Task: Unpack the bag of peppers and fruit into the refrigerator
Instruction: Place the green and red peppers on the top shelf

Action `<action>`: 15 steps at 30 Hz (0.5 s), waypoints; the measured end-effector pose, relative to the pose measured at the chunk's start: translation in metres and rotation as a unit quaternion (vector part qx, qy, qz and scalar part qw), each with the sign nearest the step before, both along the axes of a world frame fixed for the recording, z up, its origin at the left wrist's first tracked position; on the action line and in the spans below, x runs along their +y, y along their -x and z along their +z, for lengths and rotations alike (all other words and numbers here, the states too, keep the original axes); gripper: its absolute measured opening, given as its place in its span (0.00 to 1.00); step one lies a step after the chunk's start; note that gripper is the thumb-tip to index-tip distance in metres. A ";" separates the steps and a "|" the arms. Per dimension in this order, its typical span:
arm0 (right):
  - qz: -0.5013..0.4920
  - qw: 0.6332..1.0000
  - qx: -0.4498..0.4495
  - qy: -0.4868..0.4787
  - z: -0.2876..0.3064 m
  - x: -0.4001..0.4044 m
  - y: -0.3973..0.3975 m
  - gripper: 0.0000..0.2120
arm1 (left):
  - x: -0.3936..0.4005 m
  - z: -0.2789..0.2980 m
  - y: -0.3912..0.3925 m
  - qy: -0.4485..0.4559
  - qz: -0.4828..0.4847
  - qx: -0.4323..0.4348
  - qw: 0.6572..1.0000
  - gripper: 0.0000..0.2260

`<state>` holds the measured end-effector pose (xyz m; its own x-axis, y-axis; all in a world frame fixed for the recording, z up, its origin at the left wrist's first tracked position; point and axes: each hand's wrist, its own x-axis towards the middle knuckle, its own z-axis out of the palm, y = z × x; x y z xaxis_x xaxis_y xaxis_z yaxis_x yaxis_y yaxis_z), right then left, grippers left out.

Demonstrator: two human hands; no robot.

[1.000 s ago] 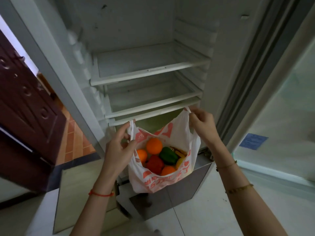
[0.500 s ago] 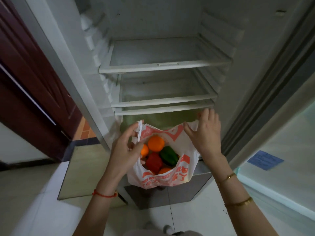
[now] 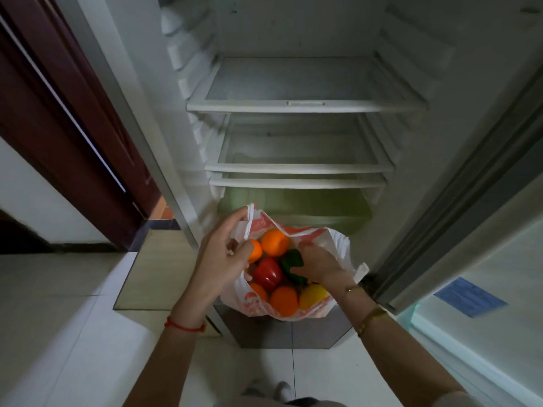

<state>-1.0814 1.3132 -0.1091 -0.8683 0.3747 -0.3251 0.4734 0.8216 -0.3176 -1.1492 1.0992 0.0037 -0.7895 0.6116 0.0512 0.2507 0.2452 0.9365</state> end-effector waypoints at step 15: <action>-0.048 0.997 -0.032 -0.049 -0.042 0.004 0.019 0.48 | 0.001 -0.003 0.015 0.017 -0.015 0.011 1.000 0.25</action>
